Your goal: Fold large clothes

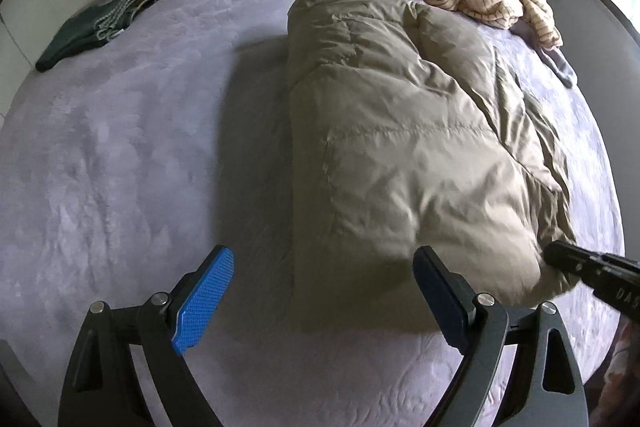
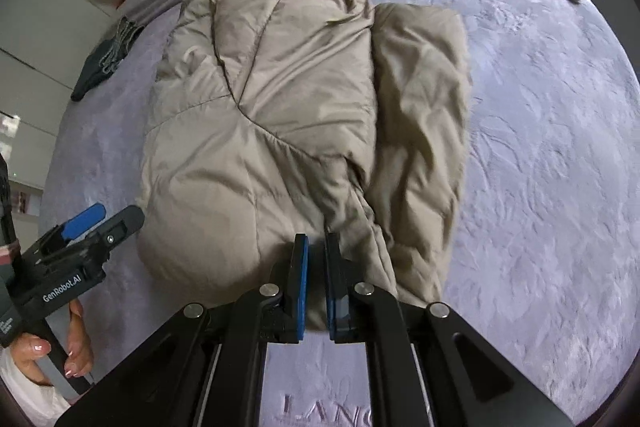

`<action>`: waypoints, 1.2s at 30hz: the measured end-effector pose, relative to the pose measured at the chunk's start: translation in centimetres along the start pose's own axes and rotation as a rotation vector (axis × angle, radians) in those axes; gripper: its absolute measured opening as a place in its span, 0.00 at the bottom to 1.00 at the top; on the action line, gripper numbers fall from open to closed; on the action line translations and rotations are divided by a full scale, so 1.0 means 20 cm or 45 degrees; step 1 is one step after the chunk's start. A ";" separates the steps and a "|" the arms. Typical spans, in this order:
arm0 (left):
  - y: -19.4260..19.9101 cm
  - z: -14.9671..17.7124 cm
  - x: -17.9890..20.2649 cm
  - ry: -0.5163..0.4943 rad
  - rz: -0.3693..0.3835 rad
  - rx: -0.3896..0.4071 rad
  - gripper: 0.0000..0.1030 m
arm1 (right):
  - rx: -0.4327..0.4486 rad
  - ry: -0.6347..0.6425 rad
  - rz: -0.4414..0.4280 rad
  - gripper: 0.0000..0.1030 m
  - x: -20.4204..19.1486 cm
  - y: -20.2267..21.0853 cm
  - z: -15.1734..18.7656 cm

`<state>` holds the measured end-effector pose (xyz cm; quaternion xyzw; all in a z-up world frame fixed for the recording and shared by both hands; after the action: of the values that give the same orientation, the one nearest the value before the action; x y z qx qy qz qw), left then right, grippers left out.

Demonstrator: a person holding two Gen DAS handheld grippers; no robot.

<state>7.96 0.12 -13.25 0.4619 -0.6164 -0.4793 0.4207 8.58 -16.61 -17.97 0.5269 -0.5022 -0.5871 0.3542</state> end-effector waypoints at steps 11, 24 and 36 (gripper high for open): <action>0.13 0.11 -0.07 -0.015 -0.012 -0.025 0.89 | -0.004 -0.133 -0.006 0.08 0.01 0.10 0.17; 0.17 0.22 -0.07 -0.170 0.007 -0.034 1.00 | 0.034 -0.220 0.010 0.08 -0.12 0.13 0.34; 0.37 0.28 -0.10 -0.089 -0.038 0.042 1.00 | 0.071 -0.162 0.056 0.08 -0.18 0.24 0.36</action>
<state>1.77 3.97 -7.27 0.4610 -0.6316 -0.4911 0.3838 1.76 -12.89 -12.91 0.4871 -0.5513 -0.5972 0.3196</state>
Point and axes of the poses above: each gripper's, at about its wrist camera, not at the fingertips, and y roughly against the way its jaws point, x to its right, z to its underside, the point moved 6 cm from there along -y, roughly the way its jaws point, and after that the axes turned 12 degrees about -x, right-handed, at the moved point
